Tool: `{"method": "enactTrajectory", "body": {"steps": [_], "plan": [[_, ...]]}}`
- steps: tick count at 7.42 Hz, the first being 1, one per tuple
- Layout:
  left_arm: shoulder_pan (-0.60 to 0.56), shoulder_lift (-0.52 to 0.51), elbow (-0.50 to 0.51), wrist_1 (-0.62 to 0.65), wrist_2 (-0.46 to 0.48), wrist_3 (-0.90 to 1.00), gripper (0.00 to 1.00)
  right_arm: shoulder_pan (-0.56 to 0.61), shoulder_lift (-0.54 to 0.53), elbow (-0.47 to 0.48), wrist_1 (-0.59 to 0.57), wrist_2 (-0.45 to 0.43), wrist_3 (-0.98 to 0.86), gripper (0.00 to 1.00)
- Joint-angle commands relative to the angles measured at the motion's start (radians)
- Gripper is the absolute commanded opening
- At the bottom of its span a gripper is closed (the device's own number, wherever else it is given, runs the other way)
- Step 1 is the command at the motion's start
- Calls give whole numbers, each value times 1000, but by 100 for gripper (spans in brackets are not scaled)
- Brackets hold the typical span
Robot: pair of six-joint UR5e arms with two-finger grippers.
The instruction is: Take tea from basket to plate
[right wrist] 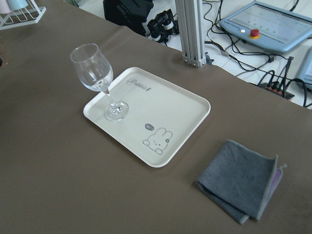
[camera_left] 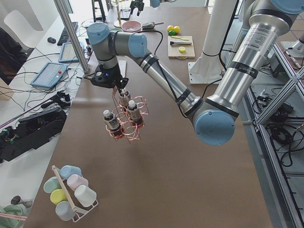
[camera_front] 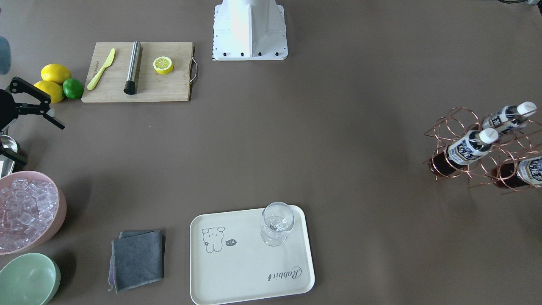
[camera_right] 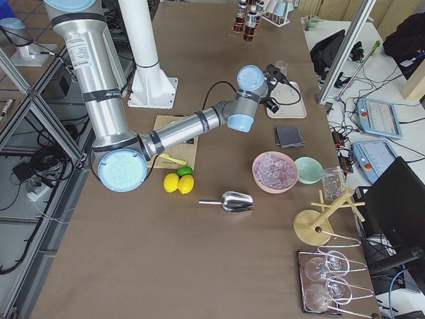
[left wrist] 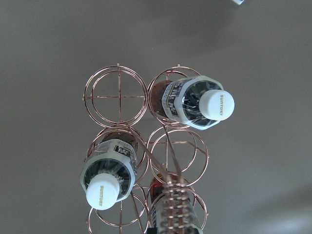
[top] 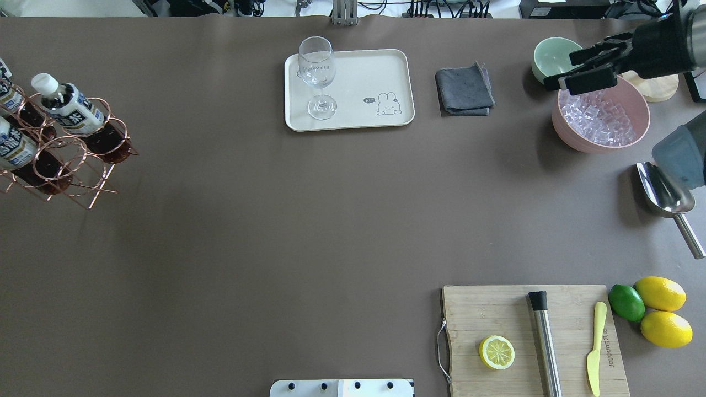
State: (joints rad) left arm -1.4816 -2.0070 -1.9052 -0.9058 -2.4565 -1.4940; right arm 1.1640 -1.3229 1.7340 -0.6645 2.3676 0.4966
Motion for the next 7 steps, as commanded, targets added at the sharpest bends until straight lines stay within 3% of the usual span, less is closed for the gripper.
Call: {"method": "enactTrajectory", "body": {"steps": [1, 2, 5, 7], "plan": [[155, -45, -289, 53, -27, -468, 0, -168, -9, -8, 347, -251, 192, 98], [281, -115, -331, 51, -13, -647, 0, -225, -9, -4, 429, -301, 201, 98], [383, -261, -331, 24, -16, -926, 0, -325, -22, -14, 619, -361, 200, 99], [528, -309, -357, 5, 8, -1097, 0, -325, -35, -21, 629, -366, 200, 99]]}}
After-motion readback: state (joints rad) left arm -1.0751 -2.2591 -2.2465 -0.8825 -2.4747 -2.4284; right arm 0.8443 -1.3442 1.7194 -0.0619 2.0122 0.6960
